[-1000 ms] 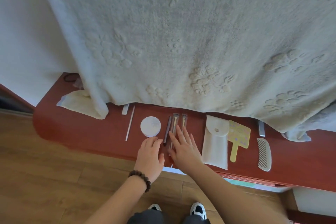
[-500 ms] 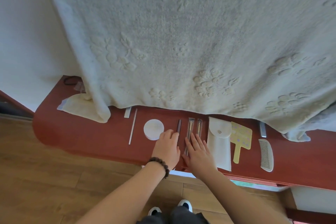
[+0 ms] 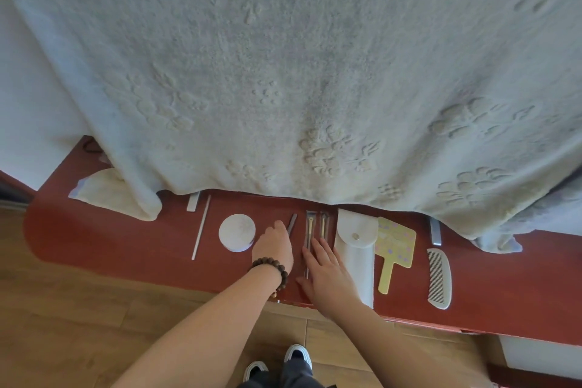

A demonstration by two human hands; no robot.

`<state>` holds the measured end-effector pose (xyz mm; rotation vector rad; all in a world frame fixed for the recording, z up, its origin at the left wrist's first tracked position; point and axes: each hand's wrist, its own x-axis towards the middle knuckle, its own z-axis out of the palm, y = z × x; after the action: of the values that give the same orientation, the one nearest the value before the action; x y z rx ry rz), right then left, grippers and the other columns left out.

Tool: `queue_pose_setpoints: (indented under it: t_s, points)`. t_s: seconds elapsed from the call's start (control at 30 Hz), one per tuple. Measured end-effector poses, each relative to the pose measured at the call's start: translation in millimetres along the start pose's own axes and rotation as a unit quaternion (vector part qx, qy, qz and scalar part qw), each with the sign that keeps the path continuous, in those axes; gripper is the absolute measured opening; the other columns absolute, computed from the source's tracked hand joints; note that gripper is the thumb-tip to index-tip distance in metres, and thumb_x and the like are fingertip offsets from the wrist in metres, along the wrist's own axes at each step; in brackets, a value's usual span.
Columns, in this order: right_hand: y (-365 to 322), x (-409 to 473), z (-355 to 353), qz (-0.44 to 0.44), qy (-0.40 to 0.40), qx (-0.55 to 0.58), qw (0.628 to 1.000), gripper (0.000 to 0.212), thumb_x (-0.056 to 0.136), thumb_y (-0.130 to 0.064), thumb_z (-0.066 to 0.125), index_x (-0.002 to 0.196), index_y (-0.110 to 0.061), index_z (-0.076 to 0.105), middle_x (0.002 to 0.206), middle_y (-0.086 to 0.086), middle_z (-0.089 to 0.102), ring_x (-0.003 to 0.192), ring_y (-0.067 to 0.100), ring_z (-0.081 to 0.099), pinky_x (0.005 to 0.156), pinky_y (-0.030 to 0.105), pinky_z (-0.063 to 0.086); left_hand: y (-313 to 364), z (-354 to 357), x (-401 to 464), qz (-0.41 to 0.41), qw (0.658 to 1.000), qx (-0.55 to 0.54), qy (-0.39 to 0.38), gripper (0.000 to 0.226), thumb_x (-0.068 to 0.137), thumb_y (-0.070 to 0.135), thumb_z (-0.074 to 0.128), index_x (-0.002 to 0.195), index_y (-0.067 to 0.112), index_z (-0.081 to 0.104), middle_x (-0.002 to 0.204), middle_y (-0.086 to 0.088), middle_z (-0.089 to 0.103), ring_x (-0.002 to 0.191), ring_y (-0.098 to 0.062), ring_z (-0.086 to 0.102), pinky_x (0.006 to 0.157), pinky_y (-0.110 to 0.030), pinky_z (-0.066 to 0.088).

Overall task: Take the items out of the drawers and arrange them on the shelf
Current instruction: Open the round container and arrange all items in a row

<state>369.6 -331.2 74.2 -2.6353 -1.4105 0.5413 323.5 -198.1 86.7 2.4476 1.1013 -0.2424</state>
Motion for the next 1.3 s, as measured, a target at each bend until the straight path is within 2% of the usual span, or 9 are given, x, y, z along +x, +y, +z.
queue_pose_setpoints:
  t_s: [0.17, 0.33, 0.4, 0.57, 0.8, 0.87, 0.97, 1.13, 1.3]
  points:
    - [6.6, 4.2, -30.4, 0.03, 0.048, 0.213, 0.975, 0.061, 0.095, -0.046, 0.047, 0.149, -0.025, 0.026, 0.158, -0.004, 0.02, 0.145, 0.013, 0.017, 0.114, 0.029, 0.021, -6.0, -11.2, -12.1, 0.009, 0.976, -0.214, -0.021, 0.036, 0.089, 0.016, 0.062, 0.124, 0.015, 0.054, 0.121, -0.002, 0.062, 0.112, -0.021, 0.058, 0.096, -0.032, 0.046]
    - [0.1, 11.7, -78.3, 0.047, 0.027, 0.505, 0.861, 0.06, 0.097, -0.03, 0.049, 0.148, -0.036, 0.019, 0.14, -0.013, 0.046, 0.12, -0.009, 0.047, 0.093, 0.005, 0.036, -12.6, -36.2, -44.6, 0.053, 0.918, -0.383, -0.088, 0.02, 0.088, 0.007, 0.061, 0.103, 0.02, 0.065, 0.094, 0.0, 0.071, 0.084, -0.009, 0.07, 0.085, -0.032, 0.056]
    - [-4.6, 11.7, -89.0, 0.019, 0.016, 0.521, 0.853, 0.047, 0.098, -0.022, 0.049, 0.14, -0.04, 0.035, 0.126, -0.019, 0.059, 0.105, -0.015, 0.055, 0.086, 0.003, 0.04, -15.2, -45.1, -53.3, 0.056, 0.903, -0.414, -0.101, 0.018, 0.088, 0.005, 0.059, 0.099, 0.017, 0.067, 0.092, -0.004, 0.072, 0.084, -0.012, 0.071, 0.085, -0.032, 0.056]
    - [-27.2, 13.5, -99.8, -0.012, 0.003, 0.602, 0.798, 0.036, 0.093, 0.002, 0.05, 0.108, -0.025, 0.068, 0.105, -0.004, 0.073, 0.099, 0.014, 0.069, 0.083, 0.022, 0.054, -26.5, -60.0, -60.5, 0.068, 0.9, -0.412, -0.121, 0.018, 0.089, 0.004, 0.058, 0.104, 0.006, 0.069, 0.096, -0.007, 0.071, 0.089, -0.016, 0.07, 0.088, -0.029, 0.054]
    - [-48.1, 21.2, -103.5, 0.028, 0.068, 0.63, 0.773, 0.025, 0.092, 0.005, 0.051, 0.103, -0.008, 0.07, 0.085, 0.008, 0.074, 0.082, 0.02, 0.072, 0.073, 0.023, 0.056, -41.6, -62.9, -60.6, 0.078, 0.929, -0.348, -0.1, 0.015, 0.088, 0.007, 0.059, 0.095, 0.012, 0.071, 0.093, 0.0, 0.07, 0.085, -0.014, 0.067, 0.079, -0.017, 0.052]
    - [-44.5, 32.7, -120.1, 0.05, 0.136, 0.666, 0.732, 0.023, 0.092, 0.005, 0.051, 0.1, -0.007, 0.068, 0.081, 0.009, 0.072, 0.078, 0.02, 0.071, 0.073, 0.023, 0.056, -50.3, -53.0, -66.5, 0.087, 0.951, -0.272, -0.12, 0.013, 0.086, 0.01, 0.06, 0.091, 0.014, 0.071, 0.09, 0.005, 0.068, 0.087, -0.011, 0.063, 0.075, -0.014, 0.046]
    - [-33.3, 47.4, -150.4, 0.032, 0.144, 0.678, 0.72, 0.021, 0.093, 0.004, 0.051, 0.1, -0.007, 0.068, 0.083, 0.011, 0.07, 0.079, 0.023, 0.072, 0.076, 0.027, 0.058, -66.9, -35.7, -77.6, 0.048, 0.957, -0.259, -0.125, 0.011, 0.087, 0.016, 0.061, 0.092, 0.016, 0.071, 0.093, 0.004, 0.069, 0.088, -0.01, 0.064, 0.08, -0.022, 0.05]
    - [-38.6, 45.5, -134.3, 0.063, 0.078, 0.666, 0.739, 0.015, 0.093, 0.001, 0.053, 0.102, -0.003, 0.064, 0.09, 0.019, 0.071, 0.076, 0.025, 0.07, 0.071, 0.029, 0.059, -62.8, -45.5, -64.1, -0.038, 0.876, -0.457, -0.15, 0.006, 0.095, 0.013, 0.049, 0.099, 0.014, 0.054, 0.085, -0.008, 0.062, 0.075, -0.016, 0.066, 0.064, -0.034, 0.06]
    - [-38.3, 40.1, -100.2, 0.113, 0.038, 0.671, 0.732, 0.026, 0.089, -0.001, 0.06, 0.114, -0.008, 0.062, 0.099, 0.014, 0.071, 0.09, 0.024, 0.071, 0.078, 0.029, 0.058, -52.9, -43.3, -47.7, -0.028, 0.872, -0.466, -0.144, 0.019, 0.091, 0.003, 0.054, 0.106, 0.014, 0.05, 0.09, -0.014, 0.061, 0.072, -0.015, 0.069, 0.064, -0.03, 0.059]
